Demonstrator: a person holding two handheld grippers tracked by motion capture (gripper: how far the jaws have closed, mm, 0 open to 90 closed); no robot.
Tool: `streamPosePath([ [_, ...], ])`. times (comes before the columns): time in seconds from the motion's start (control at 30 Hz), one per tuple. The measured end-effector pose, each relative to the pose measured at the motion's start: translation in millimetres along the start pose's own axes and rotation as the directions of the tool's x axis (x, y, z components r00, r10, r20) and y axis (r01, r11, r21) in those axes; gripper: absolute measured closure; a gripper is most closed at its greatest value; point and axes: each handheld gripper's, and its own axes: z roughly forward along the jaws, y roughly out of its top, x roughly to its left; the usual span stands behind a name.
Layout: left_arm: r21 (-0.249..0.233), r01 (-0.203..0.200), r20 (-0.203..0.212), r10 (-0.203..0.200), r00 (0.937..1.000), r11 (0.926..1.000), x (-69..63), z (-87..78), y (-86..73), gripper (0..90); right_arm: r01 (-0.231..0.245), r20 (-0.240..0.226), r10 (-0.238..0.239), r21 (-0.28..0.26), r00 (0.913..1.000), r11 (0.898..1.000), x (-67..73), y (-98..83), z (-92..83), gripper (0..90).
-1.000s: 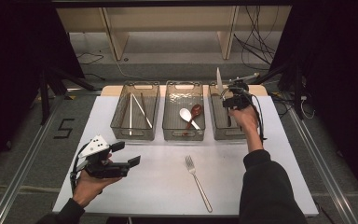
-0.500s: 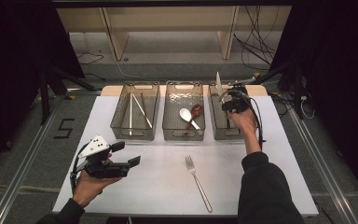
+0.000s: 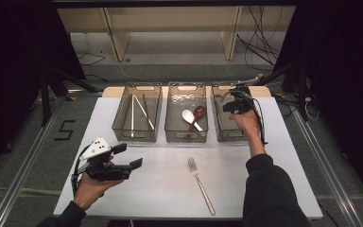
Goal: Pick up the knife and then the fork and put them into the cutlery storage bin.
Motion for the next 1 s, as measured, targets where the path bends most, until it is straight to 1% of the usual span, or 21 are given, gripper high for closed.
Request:
streamPosePath([
  [0.13, 0.001, 0.0, 0.0, 0.0, 1.0, 1.0, 0.1, 0.1, 0.0, 15.9, 0.016, -0.022, -0.016, -0.009, 0.9996, 1.0, 1.8, -1.0, -5.2, 56.6],
  [0.17, 0.002, 0.0, -0.001, 0.0, 1.0, 1.0, 0.2, 0.1, 0.0, 15.9, 0.014, -0.033, -0.014, -0.007, 0.9993, 1.0, 2.9, -1.6, -6.7, 52.3],
  [0.23, 0.002, 0.0, -0.001, 0.0, 1.0, 1.0, 0.5, 0.1, -0.1, 15.8, 0.027, -0.045, -0.027, -0.006, 0.9986, 1.0, 6.1, -3.1, -10.7, 45.4],
  [0.27, 0.005, -0.001, -0.001, 0.001, 1.0, 1.0, 0.7, -0.1, -0.1, 15.9, 0.04, -0.048, -0.04, -0.008, 0.998, 0.999, 8.6, -4.1, -13.5, 42.3],
  [0.33, 0.004, -0.001, -0.002, 0.001, 1.0, 1.0, 1.1, -0.2, -0.1, 15.7, 0.067, -0.061, -0.069, -0.021, 0.9958, 0.998, 14.8, -7.2, -20.9, 37.8],
  [0.4, 0.005, -0.001, -0.004, 0.001, 1.0, 1.0, 1.0, -0.1, -0.1, 15.7, 0.088, -0.087, -0.091, -0.039, 0.992, 0.995, 21.8, -11.8, -30.5, 36.0],
  [0.43, 0.004, -0.003, -0.004, 0.003, 1.0, 1.0, 0.8, 0.0, -0.2, 15.7, 0.102, -0.098, -0.106, -0.049, 0.9895, 0.994, 26.0, -14.9, -35.3, 34.9],
  [0.57, 0.004, -0.002, -0.005, 0.002, 1.0, 1.0, 0.6, 0.0, 0.0, 15.7, 0.162, -0.139, -0.168, -0.058, 0.9759, 0.985, 43.0, -32.7, -52.4, 30.2],
  [0.7, 0.01, -0.007, -0.005, 0.007, 1.0, 0.9999, 0.4, 0.2, -0.2, 15.7, 0.202, -0.168, -0.211, -0.068, 0.9631, 0.977, 55.8, -54.6, -63.1, 28.4],
  [0.73, 0.004, -0.001, -0.005, 0.001, 1.0, 1.0, -0.2, 0.5, 0.1, 15.7, 0.208, -0.177, -0.216, -0.067, 0.9601, 0.976, 58.5, -60.3, -64.5, 28.3],
  [0.77, 0.004, -0.005, -0.003, 0.005, 1.0, 1.0, -0.1, 0.1, 0.5, 15.7, 0.218, -0.186, -0.225, -0.055, 0.9566, 0.974, 61.2, -65.4, -65.0, 27.9],
  [0.83, 0.003, -0.004, -0.005, 0.004, 1.0, 1.0, -0.2, -0.1, 0.1, 15.7, 0.249, -0.193, -0.251, -0.037, 0.9485, 0.968, 66.7, -75.2, -65.4, 27.4],
  [0.93, 0.003, -0.001, -0.006, 0.002, 1.0, 1.0, 0.5, -0.3, 0.5, 15.6, 0.274, -0.211, -0.27, -0.013, 0.9393, 0.962, 73.9, -88.4, -65.7, 26.5],
  [1.0, 0.005, -0.004, -0.006, 0.004, 1.0, 1.0, -0.2, -0.2, 0.0, 15.7, 0.284, -0.222, -0.277, -0.002, 0.9347, 0.959, 77.8, -95.3, -65.9, 26.5],
])
